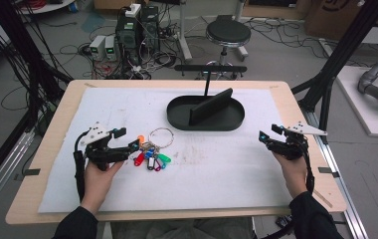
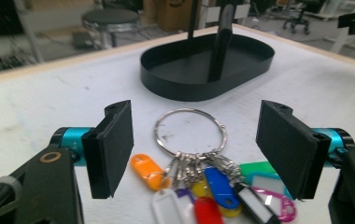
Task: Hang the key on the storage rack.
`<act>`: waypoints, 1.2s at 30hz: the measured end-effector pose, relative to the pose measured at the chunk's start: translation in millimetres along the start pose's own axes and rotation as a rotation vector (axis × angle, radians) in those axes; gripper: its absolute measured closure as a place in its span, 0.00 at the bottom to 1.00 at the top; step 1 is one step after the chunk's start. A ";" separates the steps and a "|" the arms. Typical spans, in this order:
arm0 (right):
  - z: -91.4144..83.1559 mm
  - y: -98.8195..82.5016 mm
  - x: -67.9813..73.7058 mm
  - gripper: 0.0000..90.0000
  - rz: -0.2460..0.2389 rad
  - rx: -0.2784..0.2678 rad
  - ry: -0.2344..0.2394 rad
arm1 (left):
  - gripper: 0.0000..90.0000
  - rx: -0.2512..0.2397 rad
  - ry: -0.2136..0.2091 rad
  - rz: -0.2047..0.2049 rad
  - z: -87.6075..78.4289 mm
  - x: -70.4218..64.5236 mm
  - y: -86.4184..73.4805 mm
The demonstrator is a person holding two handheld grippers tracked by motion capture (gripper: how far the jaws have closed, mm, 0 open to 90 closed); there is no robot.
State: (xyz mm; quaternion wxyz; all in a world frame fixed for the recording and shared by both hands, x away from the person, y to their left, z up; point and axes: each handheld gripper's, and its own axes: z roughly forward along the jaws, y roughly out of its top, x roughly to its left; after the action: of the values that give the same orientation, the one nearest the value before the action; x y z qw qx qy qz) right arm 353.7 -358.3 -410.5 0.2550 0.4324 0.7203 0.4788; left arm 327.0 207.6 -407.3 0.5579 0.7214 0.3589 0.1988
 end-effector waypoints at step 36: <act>-4.4 -5.2 -0.9 0.39 -0.013 0.017 -0.001 | 0.65 0.224 0.064 -0.078 97.9 27.1 11.6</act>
State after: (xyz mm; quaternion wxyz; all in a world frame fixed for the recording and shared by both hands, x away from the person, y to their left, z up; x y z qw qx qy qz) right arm 348.7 -362.0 -413.4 0.2546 0.4303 0.7270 0.4707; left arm 415.7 161.4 -428.6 0.4694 0.7580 0.4242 0.1583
